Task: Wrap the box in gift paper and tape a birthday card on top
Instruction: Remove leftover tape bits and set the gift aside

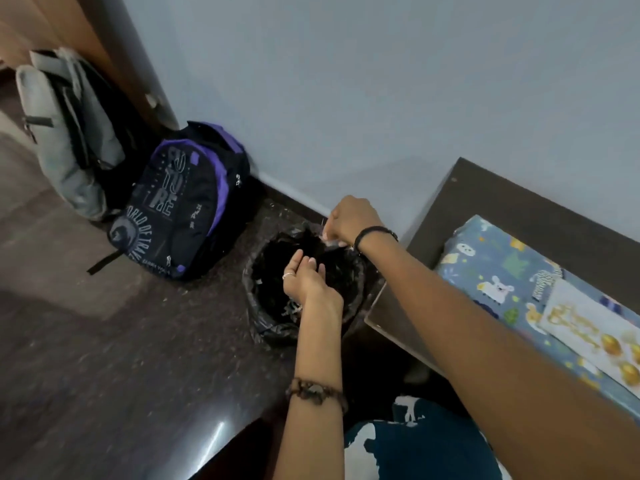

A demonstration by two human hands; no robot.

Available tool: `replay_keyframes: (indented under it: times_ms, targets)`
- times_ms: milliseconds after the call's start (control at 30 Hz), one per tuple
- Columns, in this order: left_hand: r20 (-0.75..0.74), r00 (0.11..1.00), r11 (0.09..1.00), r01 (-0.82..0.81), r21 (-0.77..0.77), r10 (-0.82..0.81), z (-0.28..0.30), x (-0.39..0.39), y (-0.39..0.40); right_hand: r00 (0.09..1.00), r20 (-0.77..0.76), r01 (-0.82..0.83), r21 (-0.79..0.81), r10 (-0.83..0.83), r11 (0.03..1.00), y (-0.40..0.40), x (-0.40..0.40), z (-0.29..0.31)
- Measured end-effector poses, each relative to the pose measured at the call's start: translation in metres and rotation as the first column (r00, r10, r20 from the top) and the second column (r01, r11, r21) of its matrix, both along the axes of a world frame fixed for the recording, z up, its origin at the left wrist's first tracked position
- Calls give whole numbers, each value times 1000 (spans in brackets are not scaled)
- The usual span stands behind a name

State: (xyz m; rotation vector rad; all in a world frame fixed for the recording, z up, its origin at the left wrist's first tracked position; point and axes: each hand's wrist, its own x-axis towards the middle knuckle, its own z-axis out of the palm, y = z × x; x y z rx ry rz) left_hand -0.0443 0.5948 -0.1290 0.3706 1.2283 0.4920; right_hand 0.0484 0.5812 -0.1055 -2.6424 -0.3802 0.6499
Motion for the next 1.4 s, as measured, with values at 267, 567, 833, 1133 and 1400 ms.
replay_keyframes:
  times_ms: [267,567,833,1133,1400]
  targets:
    - [-91,991,983,-110,-147,97,-53,-10,7,997,-69,-49,-81,44,995,13,10,-57]
    - [-66,991,972,-128,-197,117,-77,-14,9,1000,15,-11,-64,12,998,23,7,-87]
    - [-28,998,981,-66,-181,62,-78,-15,7,997,-78,-12,-53,8,999,21,4,-87]
    - [34,996,994,75,79,-78,-27,-10,5,990,98,-103,-6,103,995,12,-20,-30]
    - [197,878,798,275,537,-436,69,-28,-53,898,324,143,427,-299,893,-73,-79,65]
